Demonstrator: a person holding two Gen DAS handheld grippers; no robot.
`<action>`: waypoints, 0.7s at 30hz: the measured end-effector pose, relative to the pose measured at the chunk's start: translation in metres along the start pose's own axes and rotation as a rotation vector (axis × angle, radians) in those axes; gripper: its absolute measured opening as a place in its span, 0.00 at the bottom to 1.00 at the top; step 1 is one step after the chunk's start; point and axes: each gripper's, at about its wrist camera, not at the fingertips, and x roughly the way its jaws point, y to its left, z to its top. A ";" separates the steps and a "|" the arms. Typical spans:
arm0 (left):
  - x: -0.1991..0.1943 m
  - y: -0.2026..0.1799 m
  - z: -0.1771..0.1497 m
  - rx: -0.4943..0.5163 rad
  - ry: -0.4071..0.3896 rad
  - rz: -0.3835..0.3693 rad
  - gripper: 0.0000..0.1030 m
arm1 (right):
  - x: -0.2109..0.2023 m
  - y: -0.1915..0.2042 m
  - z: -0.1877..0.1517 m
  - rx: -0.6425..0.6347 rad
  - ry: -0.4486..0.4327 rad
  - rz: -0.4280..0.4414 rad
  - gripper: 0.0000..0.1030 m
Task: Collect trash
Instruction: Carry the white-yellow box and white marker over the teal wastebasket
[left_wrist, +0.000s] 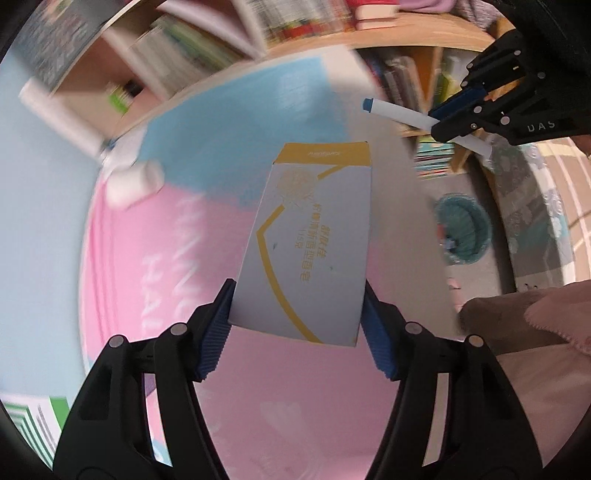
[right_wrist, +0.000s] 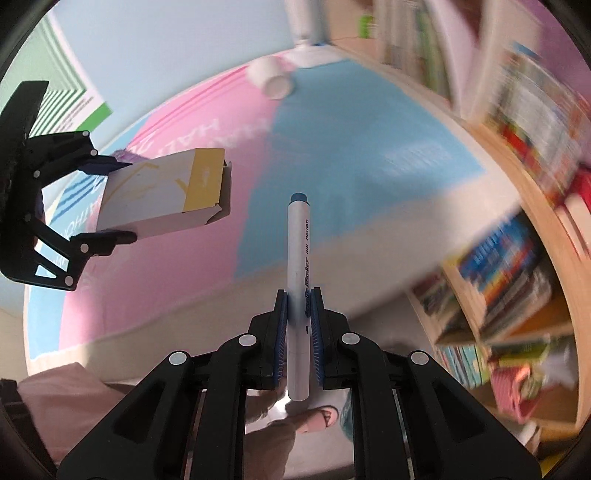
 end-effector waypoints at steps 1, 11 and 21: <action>-0.001 -0.012 0.009 0.025 -0.009 -0.005 0.60 | -0.011 -0.014 -0.015 0.032 -0.006 -0.015 0.13; -0.002 -0.132 0.083 0.262 -0.067 -0.123 0.60 | -0.079 -0.106 -0.136 0.285 -0.025 -0.097 0.13; 0.013 -0.245 0.118 0.437 -0.042 -0.214 0.60 | -0.114 -0.165 -0.233 0.488 -0.026 -0.121 0.13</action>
